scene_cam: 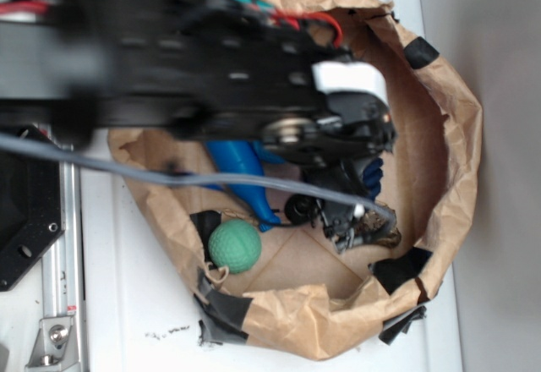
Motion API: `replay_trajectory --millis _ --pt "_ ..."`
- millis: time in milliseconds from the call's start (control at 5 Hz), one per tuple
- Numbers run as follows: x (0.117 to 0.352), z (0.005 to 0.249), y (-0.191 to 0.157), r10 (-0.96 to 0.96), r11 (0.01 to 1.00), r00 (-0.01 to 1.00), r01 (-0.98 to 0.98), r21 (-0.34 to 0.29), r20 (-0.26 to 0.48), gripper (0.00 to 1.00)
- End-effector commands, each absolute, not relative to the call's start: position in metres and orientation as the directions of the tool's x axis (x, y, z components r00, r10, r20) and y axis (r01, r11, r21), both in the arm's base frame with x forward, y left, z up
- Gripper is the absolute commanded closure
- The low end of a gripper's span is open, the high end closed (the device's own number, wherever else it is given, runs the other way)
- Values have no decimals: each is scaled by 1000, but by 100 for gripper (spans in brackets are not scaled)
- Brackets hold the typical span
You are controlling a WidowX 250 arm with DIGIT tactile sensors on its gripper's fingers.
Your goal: Grab the blue rope.
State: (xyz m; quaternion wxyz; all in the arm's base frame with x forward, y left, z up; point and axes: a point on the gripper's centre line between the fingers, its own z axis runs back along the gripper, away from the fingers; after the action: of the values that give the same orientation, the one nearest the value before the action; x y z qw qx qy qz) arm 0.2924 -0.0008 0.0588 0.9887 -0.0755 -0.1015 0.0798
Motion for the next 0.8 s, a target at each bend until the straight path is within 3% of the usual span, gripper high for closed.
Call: replay_trajectory --millis 0,200,400,600 --pt "319 49 -28 -83 962 990 110 -250 117 0" --pt "328 43 -36 -138 967 985 156 -199 103 0" --pt "326 43 -40 -144 979 983 158 -127 110 100" --pt "319 46 -43 -179 980 974 189 -67 137 100"
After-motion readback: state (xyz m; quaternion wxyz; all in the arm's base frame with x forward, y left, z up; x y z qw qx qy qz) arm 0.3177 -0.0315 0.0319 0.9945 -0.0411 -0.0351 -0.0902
